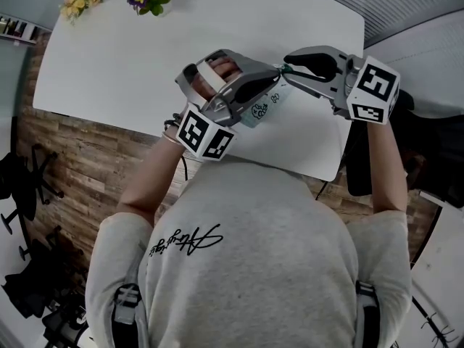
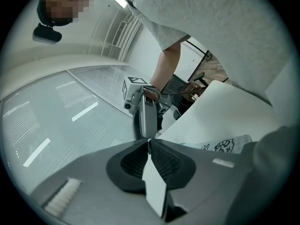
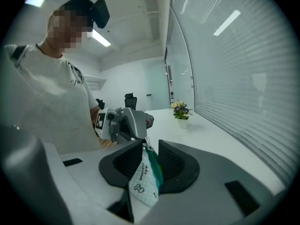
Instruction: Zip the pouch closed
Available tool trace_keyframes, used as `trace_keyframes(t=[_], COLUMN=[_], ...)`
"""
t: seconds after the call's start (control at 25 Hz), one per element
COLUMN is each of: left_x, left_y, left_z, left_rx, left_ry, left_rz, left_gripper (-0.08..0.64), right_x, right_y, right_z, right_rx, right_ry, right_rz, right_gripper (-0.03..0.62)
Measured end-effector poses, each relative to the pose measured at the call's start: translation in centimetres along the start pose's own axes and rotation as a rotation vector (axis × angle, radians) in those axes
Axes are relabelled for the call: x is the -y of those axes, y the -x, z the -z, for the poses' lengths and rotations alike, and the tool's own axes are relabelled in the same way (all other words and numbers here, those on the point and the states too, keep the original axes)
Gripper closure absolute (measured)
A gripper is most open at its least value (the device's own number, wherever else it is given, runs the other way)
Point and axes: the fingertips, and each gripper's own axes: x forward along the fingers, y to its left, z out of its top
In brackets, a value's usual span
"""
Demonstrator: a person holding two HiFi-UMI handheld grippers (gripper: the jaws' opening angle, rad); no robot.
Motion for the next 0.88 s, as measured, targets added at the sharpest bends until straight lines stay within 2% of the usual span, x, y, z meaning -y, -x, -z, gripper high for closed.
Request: trace_keyframes(t=[0.08, 0.2, 0.32, 0.4, 0.6, 0.76, 0.88], left_x=[0.3, 0.8, 1.3, 1.7, 2.7, 2.9, 2.7], left_y=[0.0, 0.0, 0.0, 0.0, -0.4, -0.3, -0.2], left_z=[0.1, 0.2, -0.4, -0.6, -0.7, -0.9, -1.1], left_rx=[0.003, 0.009, 0.031, 0.046, 0.068, 0.072, 0.075], left_ry=[-0.001, -0.01, -0.028, -0.041, -0.069, -0.08, -0.071], left_rz=[0.011, 0.032, 0.057, 0.073, 0.113, 0.125, 0.107], left_gripper=[0.538, 0.54, 0.539, 0.539, 0.538, 0.538, 0.538], right_x=[0.2, -0.2, -1.3, -1.7, -2.5, -3.0, -3.1], right_y=[-0.3, -0.4, -0.2, -0.6, -1.4, -1.3, -1.1], right_z=[0.3, 0.3, 0.4, 1.0, 2.1, 2.6, 2.2], right_rx=[-0.027, -0.066, -0.151, -0.236, -0.41, -0.503, -0.499], right_ry=[0.054, 0.118, 0.162, 0.173, 0.197, 0.289, 0.3], right_rz=[0.007, -0.028, -0.118, -0.201, -0.395, -0.458, -0.483], right_gripper=[0.479, 0.491, 0.483, 0.454, 0.474, 0.497, 0.502])
